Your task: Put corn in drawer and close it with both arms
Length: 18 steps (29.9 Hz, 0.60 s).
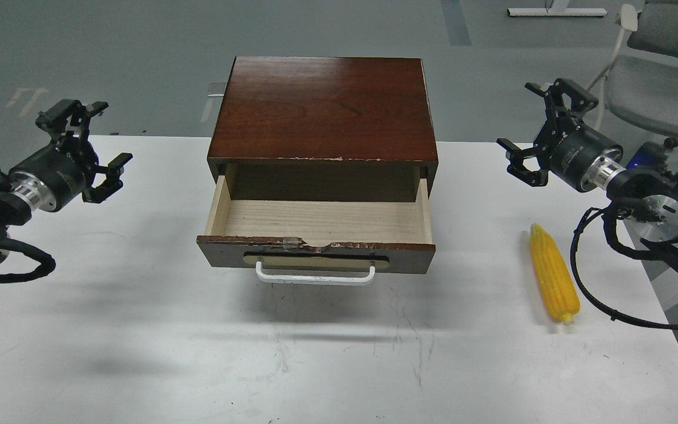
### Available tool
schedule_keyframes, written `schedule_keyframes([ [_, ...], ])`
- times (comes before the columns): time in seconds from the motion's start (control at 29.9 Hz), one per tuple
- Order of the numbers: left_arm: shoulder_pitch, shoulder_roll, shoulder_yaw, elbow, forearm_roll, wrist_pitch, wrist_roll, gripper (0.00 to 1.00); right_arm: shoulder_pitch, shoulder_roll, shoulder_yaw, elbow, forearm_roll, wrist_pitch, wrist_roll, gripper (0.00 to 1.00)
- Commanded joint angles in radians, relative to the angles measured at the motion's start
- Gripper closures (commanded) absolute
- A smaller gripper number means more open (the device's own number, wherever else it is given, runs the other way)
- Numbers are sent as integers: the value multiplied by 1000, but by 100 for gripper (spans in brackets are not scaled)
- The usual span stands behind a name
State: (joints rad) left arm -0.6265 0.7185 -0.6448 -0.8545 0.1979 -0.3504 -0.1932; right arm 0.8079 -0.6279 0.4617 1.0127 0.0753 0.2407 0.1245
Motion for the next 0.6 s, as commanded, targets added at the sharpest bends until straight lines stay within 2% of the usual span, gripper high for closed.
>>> schedule_keyframes([
  [0.0,1,-1,0,0,0,-1,-5,2,-1,1,2,0,-5,-1,0,0],
  [0.57,5,6,0,-1,2,-41,-9,2,5,2,0,-3,-8,-4,0,0],
])
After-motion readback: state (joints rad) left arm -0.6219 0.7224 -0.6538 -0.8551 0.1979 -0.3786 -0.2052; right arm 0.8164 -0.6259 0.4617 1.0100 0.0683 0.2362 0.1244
